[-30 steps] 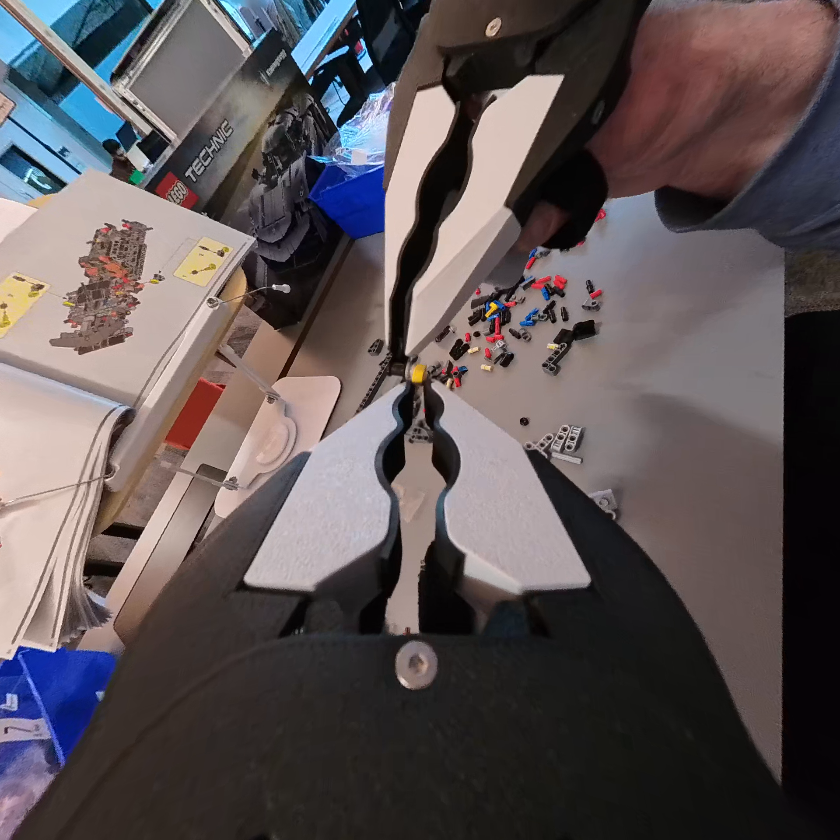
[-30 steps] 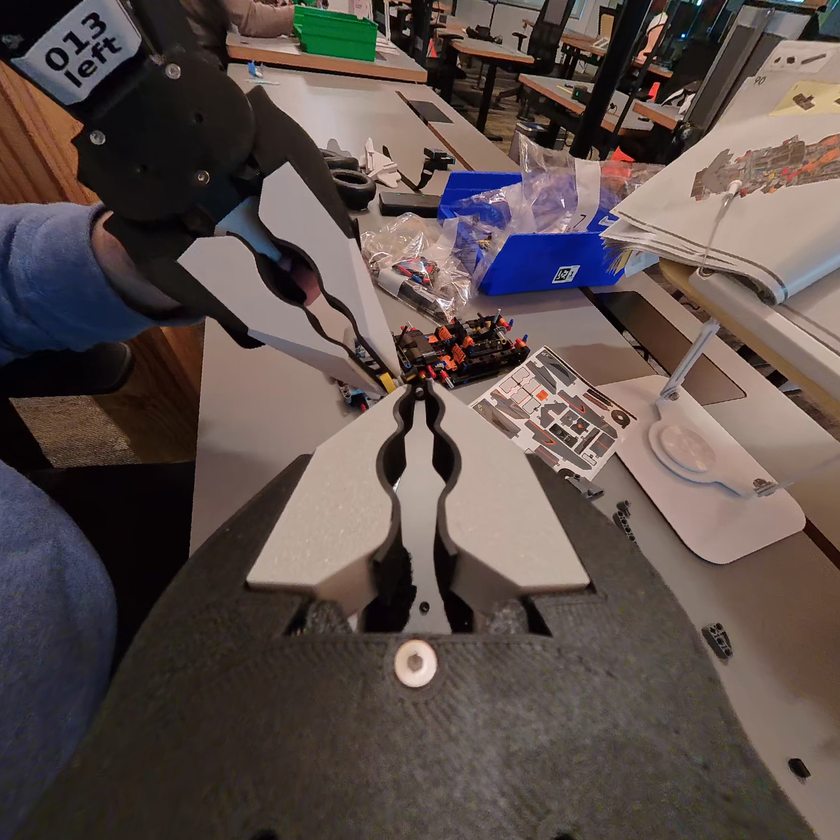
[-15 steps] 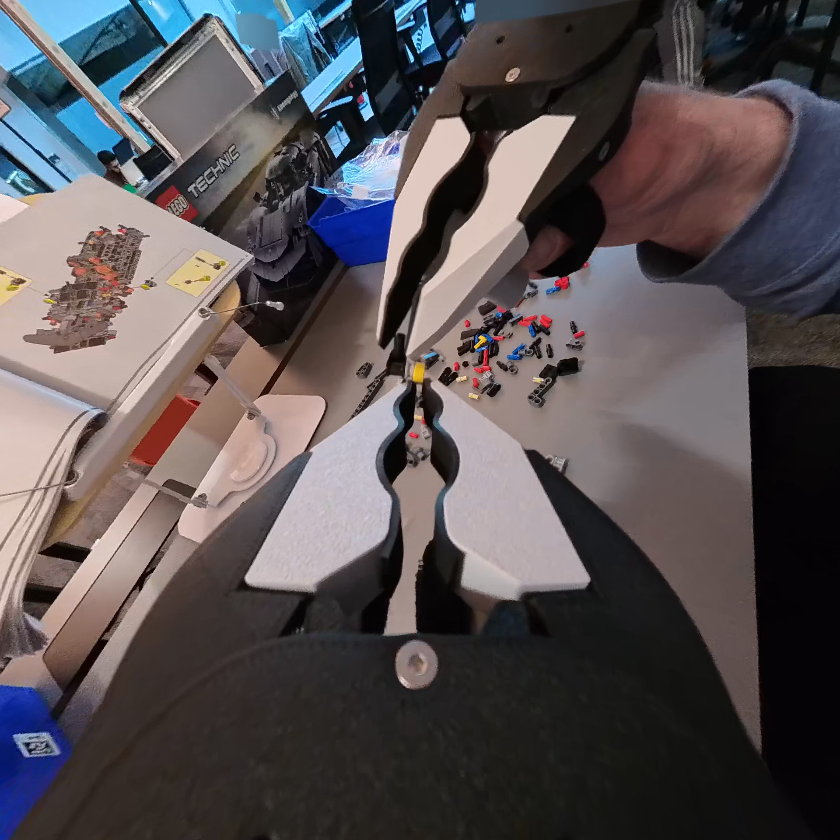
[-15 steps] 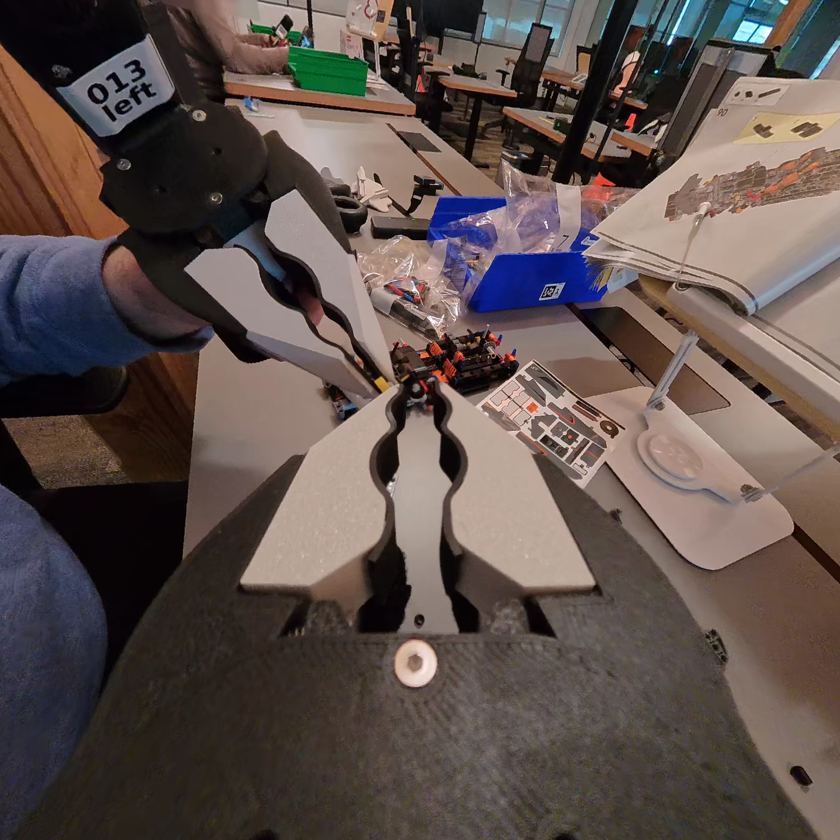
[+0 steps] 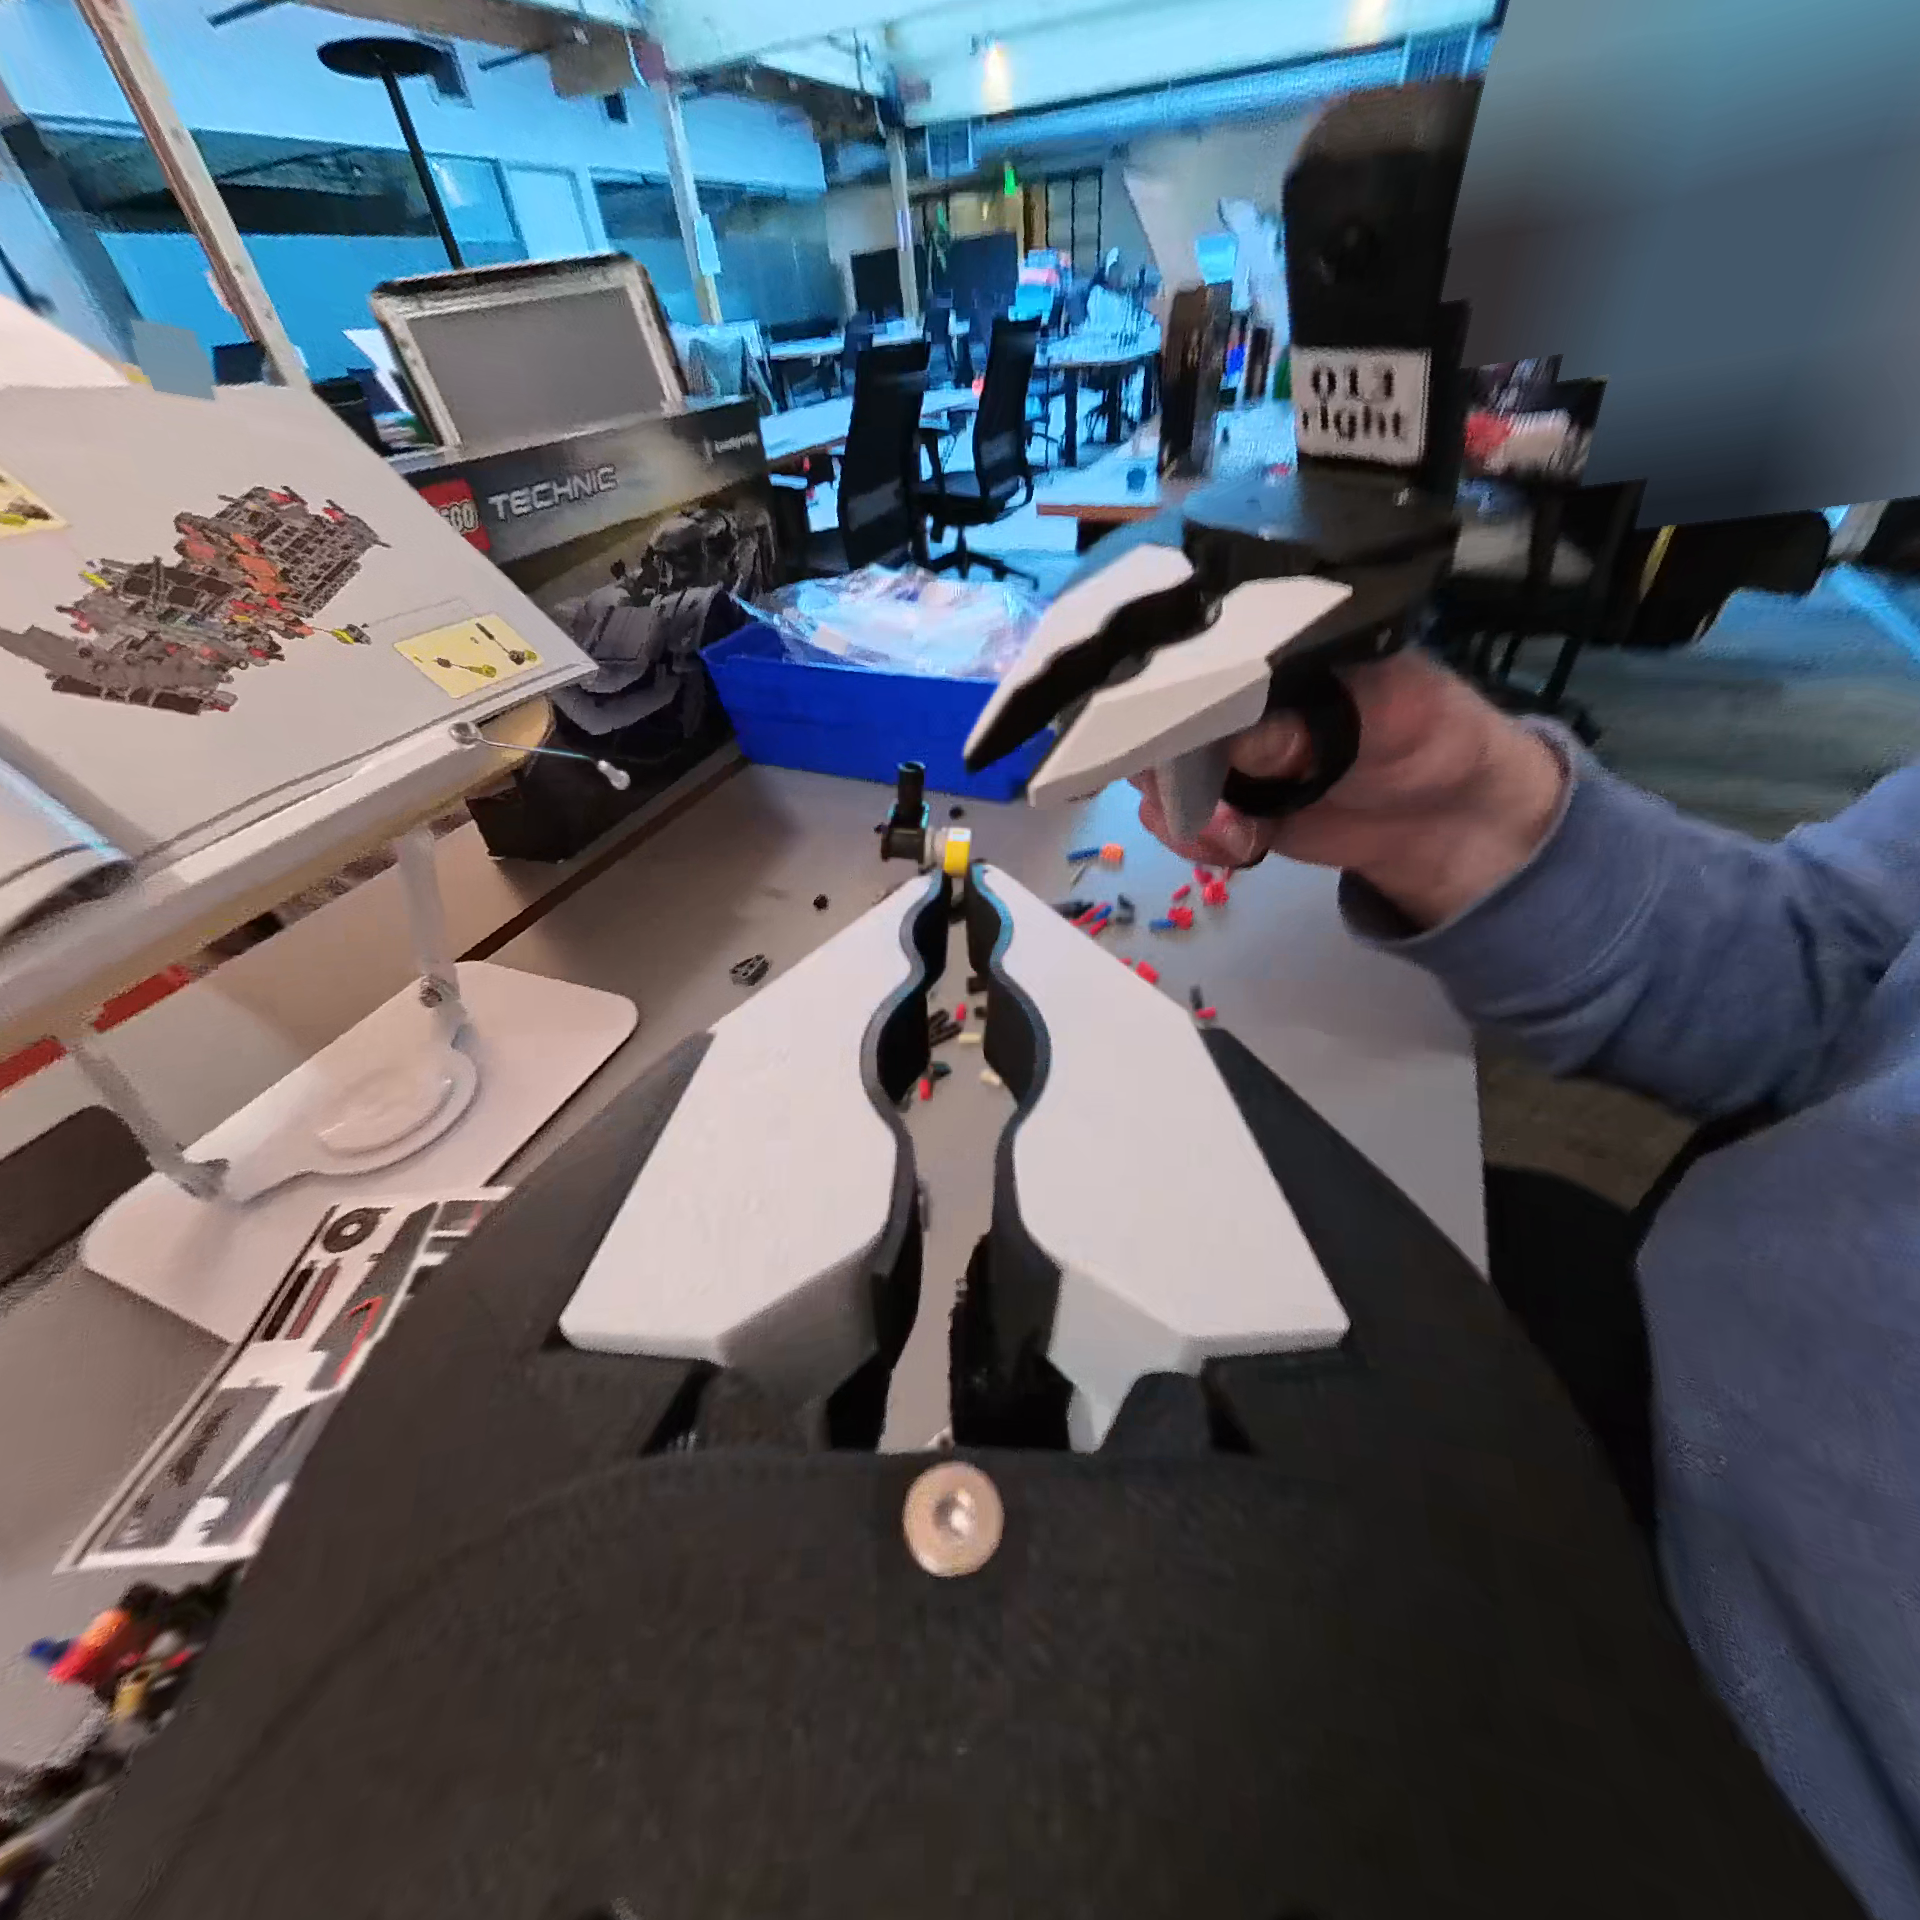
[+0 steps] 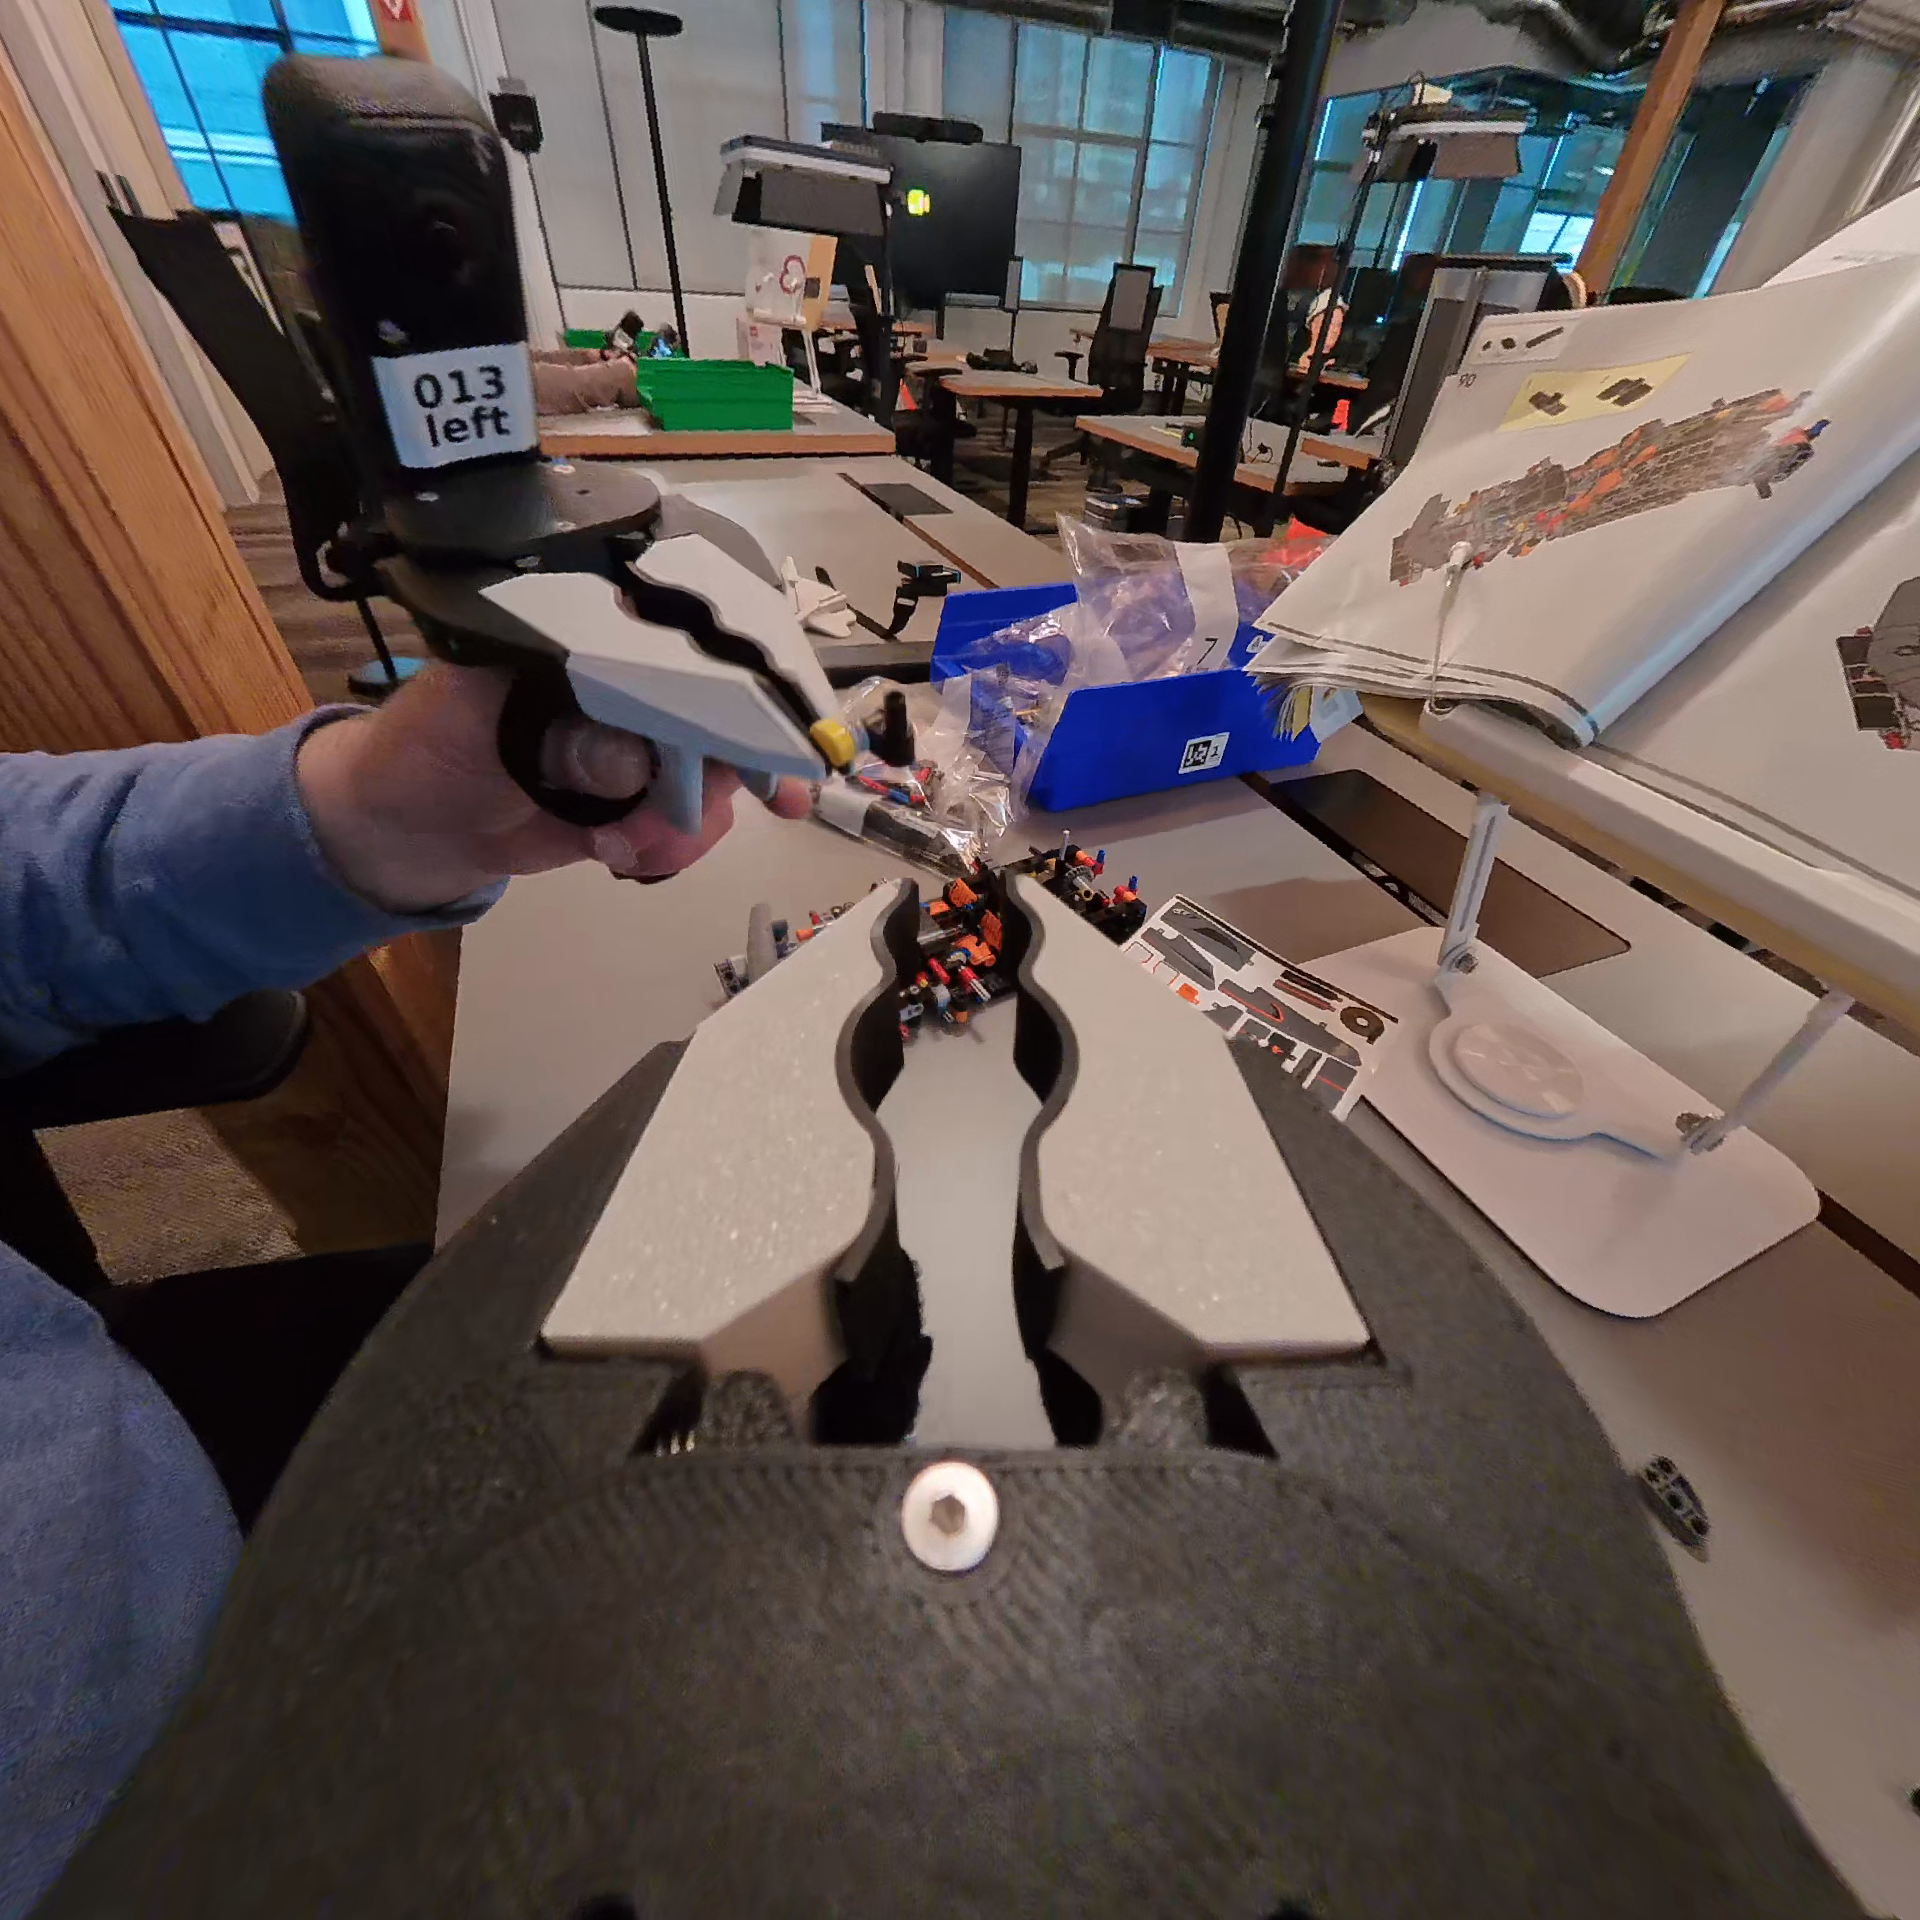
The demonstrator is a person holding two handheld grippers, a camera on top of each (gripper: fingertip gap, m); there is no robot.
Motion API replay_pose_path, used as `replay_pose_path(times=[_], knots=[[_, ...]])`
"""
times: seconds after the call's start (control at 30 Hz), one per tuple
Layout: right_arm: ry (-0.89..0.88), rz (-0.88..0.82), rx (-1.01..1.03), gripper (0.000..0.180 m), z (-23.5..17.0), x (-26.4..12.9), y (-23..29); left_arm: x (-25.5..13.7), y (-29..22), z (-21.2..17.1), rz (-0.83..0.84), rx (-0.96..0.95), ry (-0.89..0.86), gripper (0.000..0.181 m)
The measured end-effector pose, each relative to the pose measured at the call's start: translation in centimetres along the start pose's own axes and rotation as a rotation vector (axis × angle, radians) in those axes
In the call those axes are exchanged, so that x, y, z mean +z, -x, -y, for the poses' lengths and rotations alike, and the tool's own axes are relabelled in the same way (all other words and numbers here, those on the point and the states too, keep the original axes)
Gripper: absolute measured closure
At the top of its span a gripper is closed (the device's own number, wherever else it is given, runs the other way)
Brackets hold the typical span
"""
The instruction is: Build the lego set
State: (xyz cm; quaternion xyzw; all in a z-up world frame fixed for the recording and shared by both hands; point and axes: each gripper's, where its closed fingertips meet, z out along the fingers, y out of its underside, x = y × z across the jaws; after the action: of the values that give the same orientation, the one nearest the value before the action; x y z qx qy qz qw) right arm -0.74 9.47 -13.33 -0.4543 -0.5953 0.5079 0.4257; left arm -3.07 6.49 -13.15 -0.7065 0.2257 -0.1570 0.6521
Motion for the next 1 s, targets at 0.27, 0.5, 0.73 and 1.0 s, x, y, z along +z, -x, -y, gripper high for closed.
replay_pose_path(times=[0.27, 0.5, 0.73, 1.0], knots=[[-0.019, 0.015, 0.034, 0.168, -0.1, 0.0, -0.2, -1.6, 1.7, 1.4, -0.054, -0.214, -0.153, 0.18], [-0.018, 0.021, 0.049, 0.168, -0.4, 0.3, -0.3, -2.2, 2.2, 1.7, -0.077, -0.281, -0.193, 0.18], [-0.011, 0.03, 0.057, 0.168, -0.8, 0.5, -0.3, -2.4, 2.6, 1.5, -0.074, -0.296, -0.179, 0.18], [-0.009, 0.035, 0.058, 0.169, -0.9, 0.5, -0.3, -2.2, 2.4, 1.4, -0.102, -0.326, -0.163, 0.18]])
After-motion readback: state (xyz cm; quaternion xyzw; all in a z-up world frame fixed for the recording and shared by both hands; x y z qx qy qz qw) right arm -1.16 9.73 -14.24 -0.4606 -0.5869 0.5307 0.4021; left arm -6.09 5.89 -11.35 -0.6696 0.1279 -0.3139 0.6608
